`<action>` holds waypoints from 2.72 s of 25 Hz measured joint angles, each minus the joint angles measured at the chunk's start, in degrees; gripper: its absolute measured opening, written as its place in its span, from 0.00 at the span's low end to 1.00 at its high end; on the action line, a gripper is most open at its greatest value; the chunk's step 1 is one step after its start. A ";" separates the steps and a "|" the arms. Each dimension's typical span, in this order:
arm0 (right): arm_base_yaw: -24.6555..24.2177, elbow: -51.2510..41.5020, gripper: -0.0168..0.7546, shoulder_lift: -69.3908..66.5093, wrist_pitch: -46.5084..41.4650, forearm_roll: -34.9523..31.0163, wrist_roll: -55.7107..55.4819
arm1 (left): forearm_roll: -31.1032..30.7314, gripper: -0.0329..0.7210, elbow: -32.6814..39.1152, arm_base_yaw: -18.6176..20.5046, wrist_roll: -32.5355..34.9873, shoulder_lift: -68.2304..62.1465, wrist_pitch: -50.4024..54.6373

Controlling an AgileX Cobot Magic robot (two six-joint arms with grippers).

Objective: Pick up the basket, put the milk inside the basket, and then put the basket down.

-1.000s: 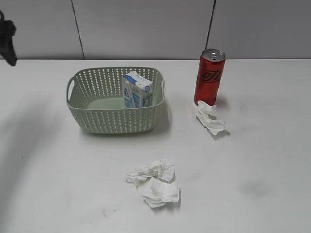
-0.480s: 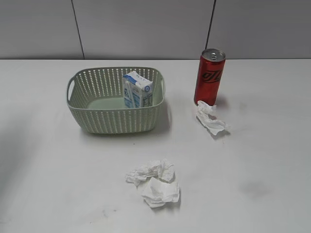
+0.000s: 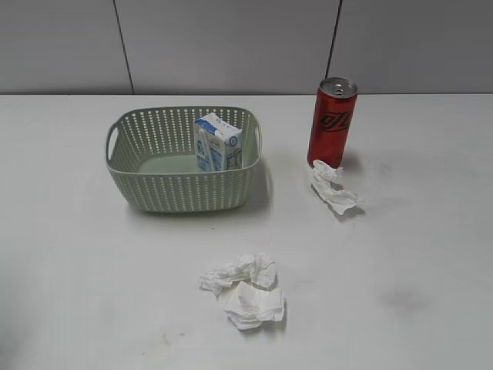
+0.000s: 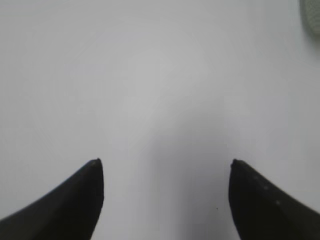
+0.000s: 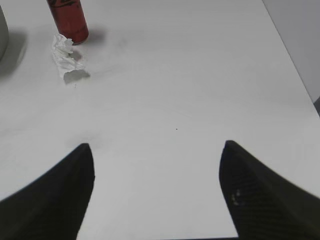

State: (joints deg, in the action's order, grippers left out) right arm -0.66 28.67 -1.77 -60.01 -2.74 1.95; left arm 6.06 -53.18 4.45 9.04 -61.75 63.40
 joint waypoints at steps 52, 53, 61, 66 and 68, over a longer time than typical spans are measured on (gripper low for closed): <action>0.00 0.00 0.79 0.00 0.00 0.00 0.00 | -0.53 0.82 24.28 0.00 -0.82 62.09 -2.88; 0.00 0.00 0.79 0.00 0.00 0.00 0.00 | -0.58 0.82 24.31 0.00 -0.95 62.09 -2.88; 0.00 0.00 0.78 0.00 0.00 0.00 0.00 | -0.69 0.82 24.38 0.00 -1.35 62.09 -2.88; 0.00 0.00 0.78 0.00 0.00 0.00 0.00 | -0.74 0.82 24.38 0.00 -1.35 62.09 -2.88; 0.00 0.00 0.78 0.00 0.00 0.00 0.00 | -0.74 0.82 24.38 0.00 -1.35 62.09 -2.88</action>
